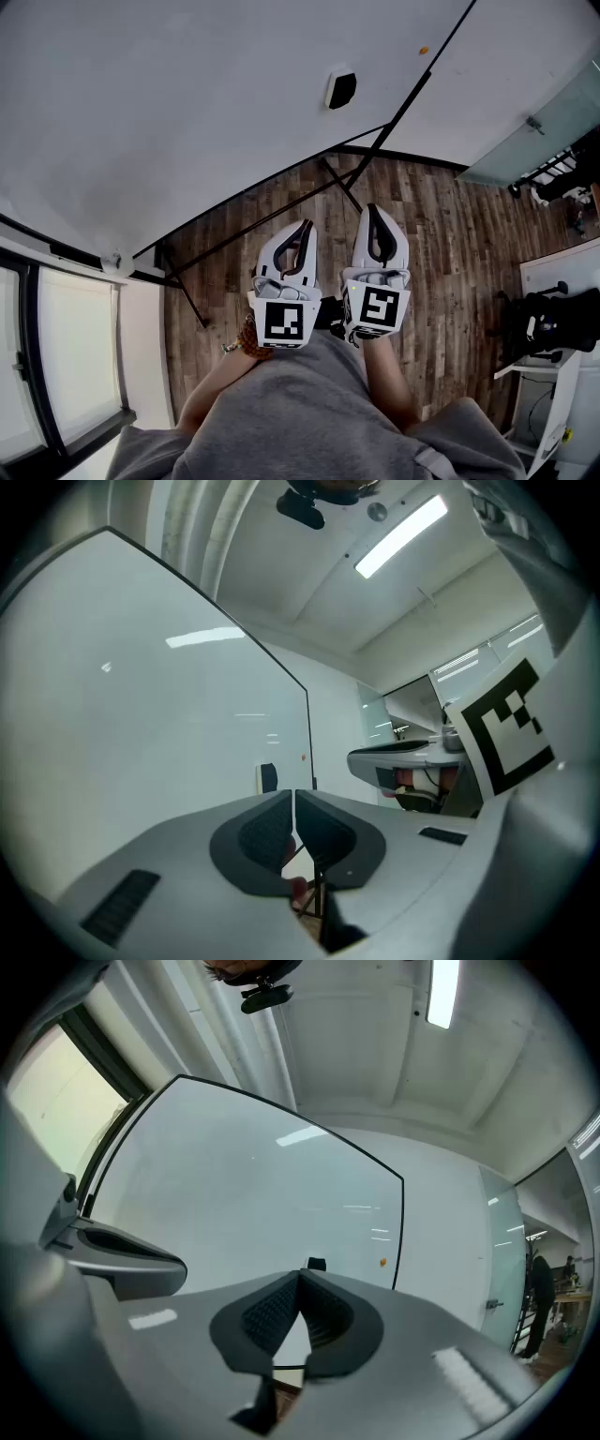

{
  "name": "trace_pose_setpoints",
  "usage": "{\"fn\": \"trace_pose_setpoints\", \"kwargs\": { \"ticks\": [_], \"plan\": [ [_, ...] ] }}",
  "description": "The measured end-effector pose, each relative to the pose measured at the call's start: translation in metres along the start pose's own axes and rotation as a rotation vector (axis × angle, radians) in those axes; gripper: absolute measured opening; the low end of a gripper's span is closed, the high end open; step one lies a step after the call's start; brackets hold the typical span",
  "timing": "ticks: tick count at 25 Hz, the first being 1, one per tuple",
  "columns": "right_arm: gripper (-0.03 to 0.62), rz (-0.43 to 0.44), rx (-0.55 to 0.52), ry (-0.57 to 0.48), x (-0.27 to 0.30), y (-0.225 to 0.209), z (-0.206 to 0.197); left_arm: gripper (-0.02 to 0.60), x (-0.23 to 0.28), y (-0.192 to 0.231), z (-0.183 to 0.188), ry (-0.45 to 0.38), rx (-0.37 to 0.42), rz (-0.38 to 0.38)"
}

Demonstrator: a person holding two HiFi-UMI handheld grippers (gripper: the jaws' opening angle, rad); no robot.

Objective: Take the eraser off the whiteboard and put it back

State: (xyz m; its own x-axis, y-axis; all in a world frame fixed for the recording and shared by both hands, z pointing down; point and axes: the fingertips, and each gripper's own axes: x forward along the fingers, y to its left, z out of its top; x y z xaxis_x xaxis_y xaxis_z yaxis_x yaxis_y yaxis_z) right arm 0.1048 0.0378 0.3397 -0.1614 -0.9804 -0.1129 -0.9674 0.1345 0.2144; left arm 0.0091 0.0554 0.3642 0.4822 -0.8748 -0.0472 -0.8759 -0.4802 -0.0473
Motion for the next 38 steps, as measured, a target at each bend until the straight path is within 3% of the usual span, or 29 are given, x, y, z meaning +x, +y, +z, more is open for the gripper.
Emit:
{"fn": "trace_pose_setpoints", "kwargs": {
  "ticks": [5, 27, 38],
  "plan": [
    [0.011, 0.036, 0.085, -0.002, 0.007, -0.002, -0.004, 0.008, 0.005, -0.001, -0.004, 0.013, -0.01, 0.001],
    [0.011, 0.027, 0.082, 0.036, 0.027, -0.018, -0.018, 0.008, 0.03, 0.001, -0.006, 0.02, -0.008, 0.002],
    [0.069, 0.07, 0.093, 0.053, 0.049, -0.017, -0.025, 0.008, 0.046, 0.009, -0.008, 0.03, 0.002, 0.014]
  ]
}}
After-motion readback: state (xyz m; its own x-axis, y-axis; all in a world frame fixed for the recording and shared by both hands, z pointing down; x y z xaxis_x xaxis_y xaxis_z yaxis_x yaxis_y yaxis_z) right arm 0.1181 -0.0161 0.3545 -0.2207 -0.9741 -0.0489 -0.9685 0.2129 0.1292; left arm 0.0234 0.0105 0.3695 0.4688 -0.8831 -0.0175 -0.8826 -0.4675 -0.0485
